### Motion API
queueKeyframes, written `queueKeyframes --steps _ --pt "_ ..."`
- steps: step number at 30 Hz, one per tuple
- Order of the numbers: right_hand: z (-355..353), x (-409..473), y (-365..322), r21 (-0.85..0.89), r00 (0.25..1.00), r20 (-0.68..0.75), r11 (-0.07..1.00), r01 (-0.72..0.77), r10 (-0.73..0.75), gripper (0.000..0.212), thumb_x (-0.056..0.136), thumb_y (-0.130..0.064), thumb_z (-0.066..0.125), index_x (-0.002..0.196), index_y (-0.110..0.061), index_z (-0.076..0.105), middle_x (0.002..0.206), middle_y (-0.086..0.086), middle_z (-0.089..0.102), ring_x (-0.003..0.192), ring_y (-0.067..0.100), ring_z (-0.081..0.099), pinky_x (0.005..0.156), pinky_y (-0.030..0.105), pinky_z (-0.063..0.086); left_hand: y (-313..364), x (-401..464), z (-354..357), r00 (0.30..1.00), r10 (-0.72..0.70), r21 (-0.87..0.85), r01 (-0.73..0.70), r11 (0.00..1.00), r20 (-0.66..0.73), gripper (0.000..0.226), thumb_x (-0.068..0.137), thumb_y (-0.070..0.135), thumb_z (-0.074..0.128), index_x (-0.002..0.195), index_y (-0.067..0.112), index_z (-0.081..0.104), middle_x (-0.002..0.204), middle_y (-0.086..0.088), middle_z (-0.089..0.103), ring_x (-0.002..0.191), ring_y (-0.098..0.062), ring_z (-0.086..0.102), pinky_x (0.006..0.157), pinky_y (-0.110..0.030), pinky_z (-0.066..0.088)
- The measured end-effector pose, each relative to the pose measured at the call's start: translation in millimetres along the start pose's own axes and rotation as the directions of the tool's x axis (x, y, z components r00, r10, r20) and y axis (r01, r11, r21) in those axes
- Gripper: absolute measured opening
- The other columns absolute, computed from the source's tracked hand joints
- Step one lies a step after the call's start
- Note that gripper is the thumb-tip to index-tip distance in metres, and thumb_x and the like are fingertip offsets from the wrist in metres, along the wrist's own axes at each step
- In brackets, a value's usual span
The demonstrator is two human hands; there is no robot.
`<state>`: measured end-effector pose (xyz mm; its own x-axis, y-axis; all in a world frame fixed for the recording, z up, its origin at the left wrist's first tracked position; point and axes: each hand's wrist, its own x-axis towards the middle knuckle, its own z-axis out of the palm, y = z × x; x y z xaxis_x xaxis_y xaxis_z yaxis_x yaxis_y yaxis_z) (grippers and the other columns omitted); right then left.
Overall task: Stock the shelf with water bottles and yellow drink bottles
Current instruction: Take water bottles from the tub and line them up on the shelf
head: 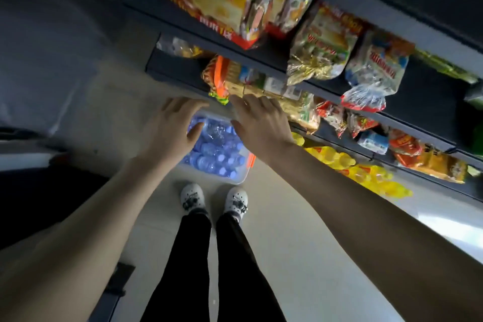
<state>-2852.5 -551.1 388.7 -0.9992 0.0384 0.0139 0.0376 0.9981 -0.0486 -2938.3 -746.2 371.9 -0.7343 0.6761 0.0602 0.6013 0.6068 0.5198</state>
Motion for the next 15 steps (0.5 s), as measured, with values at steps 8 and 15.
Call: queueKeyframes --steps 8,15 --pt "194 -48 -28 0.021 0.98 0.183 0.997 0.078 -0.08 0.047 0.086 -0.046 0.045 0.119 -0.019 0.064 0.093 0.004 0.068 0.077 0.029 0.064 0.075 0.04 0.046 -92 -75 150 0.954 -0.247 0.019 0.248 0.969 0.172 0.063 0.079 0.014 0.072 0.137 0.015 0.049 0.128 -0.009 0.058 0.109 -0.034 0.054 0.094 -0.042 0.044" --pt "333 -81 -42 -0.028 0.92 0.391 0.998 0.052 -0.037 0.051 0.076 -0.051 0.072 0.114 -0.017 0.065 0.085 0.006 0.067 0.072 0.032 0.067 0.074 0.043 0.05 -158 -136 267 0.88 -0.397 0.112 0.381 0.918 0.26 0.067 0.076 0.015 0.075 0.139 0.013 0.05 0.123 -0.014 0.059 0.107 -0.038 0.055 0.093 -0.045 0.047"
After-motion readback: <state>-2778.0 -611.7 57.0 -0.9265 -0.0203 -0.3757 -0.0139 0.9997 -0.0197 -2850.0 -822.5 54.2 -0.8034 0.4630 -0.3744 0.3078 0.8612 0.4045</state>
